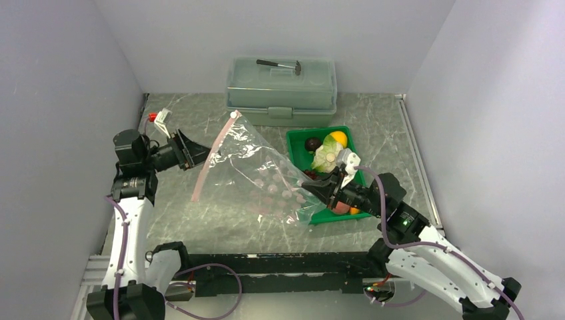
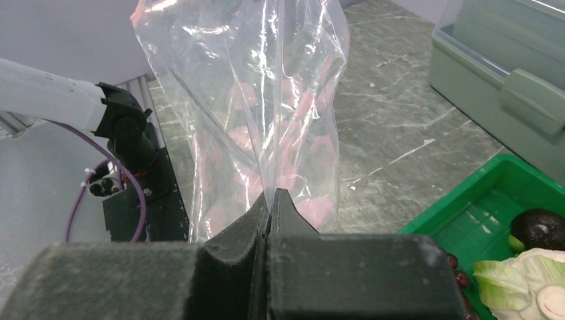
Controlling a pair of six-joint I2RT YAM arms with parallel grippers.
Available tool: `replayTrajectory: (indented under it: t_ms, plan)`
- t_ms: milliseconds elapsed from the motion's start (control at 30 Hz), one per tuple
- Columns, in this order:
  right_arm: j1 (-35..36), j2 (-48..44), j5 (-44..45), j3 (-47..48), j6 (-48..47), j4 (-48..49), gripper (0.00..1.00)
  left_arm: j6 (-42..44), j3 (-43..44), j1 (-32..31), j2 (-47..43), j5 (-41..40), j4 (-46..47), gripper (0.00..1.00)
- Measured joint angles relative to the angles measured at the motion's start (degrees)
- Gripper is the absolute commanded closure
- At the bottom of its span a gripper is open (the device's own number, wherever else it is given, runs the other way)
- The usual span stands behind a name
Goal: Place the food in the zip-top bag and seal the zipper
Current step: Open the zipper of the food storage bag at the center of the board.
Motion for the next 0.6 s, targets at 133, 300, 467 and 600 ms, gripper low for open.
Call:
replayTrajectory:
  t_ms: [133,300,467,600]
  plan:
    - [0.00,-0.31,0.02,0.37,0.04,-0.17,1.00,0.09,0.00,-0.35,-0.17,0.22,-0.02,0.41]
    - [0.00,-0.24,-0.02,0.94,0.04,-0.24,1.00,0.87,0.00,-0.87,-0.72,0.46,-0.26,0.47]
    - [0.00,-0.24,-0.04,0.96,0.20,-0.22,1.00,1.55,0.00,-1.97,-0.72,0.90,-0.68,0.49]
    - [0.00,-0.02,-0.24,0.96,0.48,-0.20,1.00,2.32,0.00,-3.23,-0.70,1.18,-1.57,0.54]
